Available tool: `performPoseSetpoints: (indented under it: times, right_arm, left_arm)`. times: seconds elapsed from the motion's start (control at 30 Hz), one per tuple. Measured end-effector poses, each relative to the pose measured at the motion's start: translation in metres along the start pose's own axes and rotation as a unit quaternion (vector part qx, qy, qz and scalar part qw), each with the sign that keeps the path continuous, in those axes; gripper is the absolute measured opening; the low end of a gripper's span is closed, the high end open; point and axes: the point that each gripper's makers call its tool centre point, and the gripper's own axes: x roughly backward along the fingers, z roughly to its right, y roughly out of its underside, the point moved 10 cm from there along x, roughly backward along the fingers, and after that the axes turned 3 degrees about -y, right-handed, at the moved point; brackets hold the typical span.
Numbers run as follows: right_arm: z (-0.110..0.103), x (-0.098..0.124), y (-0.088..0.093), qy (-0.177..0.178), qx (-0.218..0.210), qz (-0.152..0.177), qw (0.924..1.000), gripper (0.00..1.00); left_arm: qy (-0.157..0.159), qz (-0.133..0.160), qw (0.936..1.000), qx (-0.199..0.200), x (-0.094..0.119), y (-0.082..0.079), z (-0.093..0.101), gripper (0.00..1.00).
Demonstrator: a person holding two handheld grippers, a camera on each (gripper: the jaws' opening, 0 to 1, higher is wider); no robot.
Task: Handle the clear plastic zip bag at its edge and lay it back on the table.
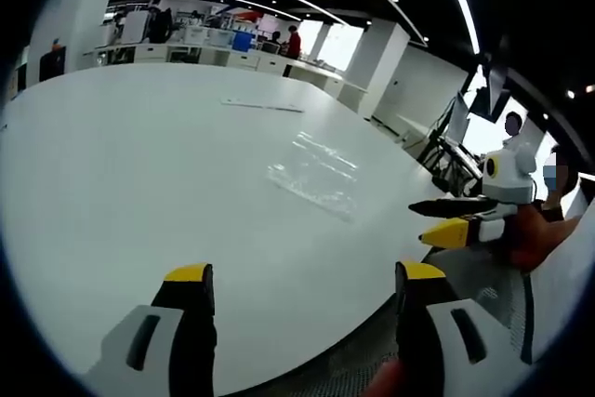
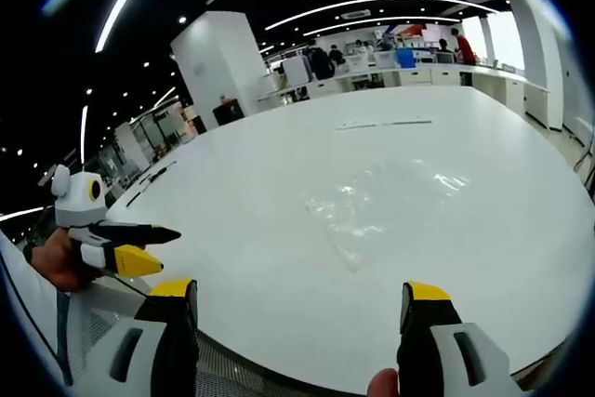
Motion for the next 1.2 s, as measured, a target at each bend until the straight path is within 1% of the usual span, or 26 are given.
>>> performPoseSetpoints:
  times: [0.37,0.5,0.73,0.83,1.07,1.2]
  right_arm:
    - [0.0000,-0.0012,0.0006,0.000,-0.001,-0.003,1.0000,0.91]
    - [-0.0001,-0.0007,0.0011,0.000,0.001,-0.005,1.0000,0.90]
    - [-0.0004,0.0006,0.0012,0.002,-0.001,-0.008,1.0000,0.87]
    - [-0.0018,-0.0017,0.0029,-0.006,0.001,-0.023,0.9997,0.86]
    - [-0.0032,-0.0018,0.0028,-0.010,0.004,-0.024,0.9996,0.86]
    - [-0.0005,-0.0033,0.0033,-0.008,0.006,-0.023,0.9997,0.86]
  left_arm:
    - [0.000,0.004,1.0000,0.004,0.0015,-0.0014,0.0007,0.80]
    - [-0.002,0.004,1.0000,0.004,0.0001,0.0006,-0.0064,0.80]
    - [-0.001,0.002,1.0000,0.003,0.0001,0.0010,-0.0051,0.80]
    - [-0.002,0.003,1.0000,0.005,0.0002,0.0013,-0.0059,0.80]
    - [-0.001,0.003,1.0000,0.007,0.0000,0.0012,-0.0059,0.80]
    - [0.000,0.002,1.0000,0.007,-0.0001,0.0010,-0.0046,0.80]
